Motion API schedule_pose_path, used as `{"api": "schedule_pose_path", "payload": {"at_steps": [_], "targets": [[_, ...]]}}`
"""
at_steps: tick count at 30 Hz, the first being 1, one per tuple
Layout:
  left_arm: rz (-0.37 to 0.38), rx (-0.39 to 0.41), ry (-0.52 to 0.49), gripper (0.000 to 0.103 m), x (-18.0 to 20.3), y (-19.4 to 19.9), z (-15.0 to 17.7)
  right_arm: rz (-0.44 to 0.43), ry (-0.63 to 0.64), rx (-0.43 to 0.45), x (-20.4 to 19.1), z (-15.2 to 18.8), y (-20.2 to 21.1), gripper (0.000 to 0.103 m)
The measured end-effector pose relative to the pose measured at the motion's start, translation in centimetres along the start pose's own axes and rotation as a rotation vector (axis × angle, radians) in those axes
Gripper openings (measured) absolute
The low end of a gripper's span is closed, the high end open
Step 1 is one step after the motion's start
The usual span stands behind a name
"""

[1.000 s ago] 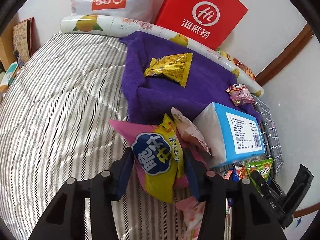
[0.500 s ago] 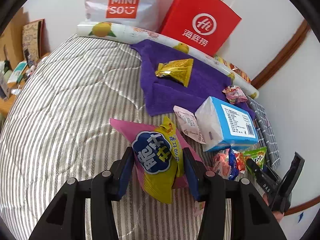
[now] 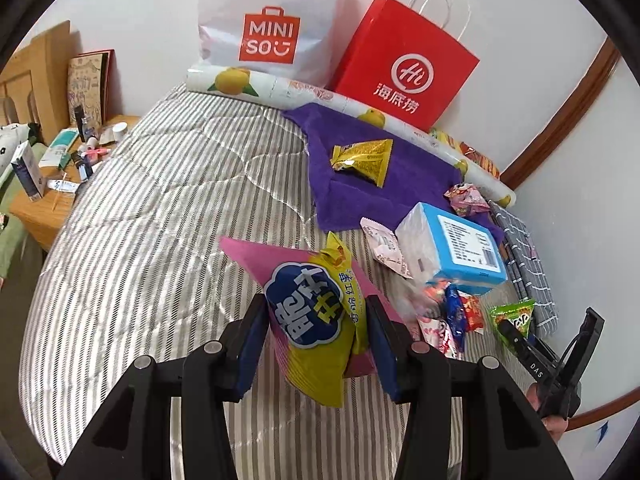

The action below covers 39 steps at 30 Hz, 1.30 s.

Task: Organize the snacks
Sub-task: 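Carry the green bag with the right tool while the left tool carries the pink-and-yellow bag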

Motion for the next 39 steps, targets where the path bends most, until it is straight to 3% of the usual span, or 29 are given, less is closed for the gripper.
{"api": "schedule_pose_path", "payload": {"at_steps": [8, 15, 26, 39], "targets": [[0.052, 0.057, -0.032, 0.046, 1.3, 3.3, 0.2, 0.031, 0.045, 0.051, -1.8, 0.0, 4.7, 0.045], [0.098, 0.072, -0.073, 0.046, 3.7, 4.3, 0.2, -0.002, 0.079, 0.071, -4.6, -0.8, 7.4, 0.045], [0.118, 0.049, -0.145, 0.046, 8.0, 2.8, -1.4, -0.029, 0.121, 0.114, -7.9, -4.2, 9.5, 0.045], [0.135, 0.016, -0.199, 0.046, 11.8, -0.3, -3.3, -0.061, 0.069, 0.115, -6.6, -6.9, 8.5, 0.045]]}}
Point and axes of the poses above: each gripper's, at about its wrist camera, not at the fingertips, and y roughly against the way its jaws point, x to its right, z to its underside, the point moved 6 cm from there along -y, roughly the way its jaws point, and after that the axes turned 10 degrees about -x, right-handed, at the moved point
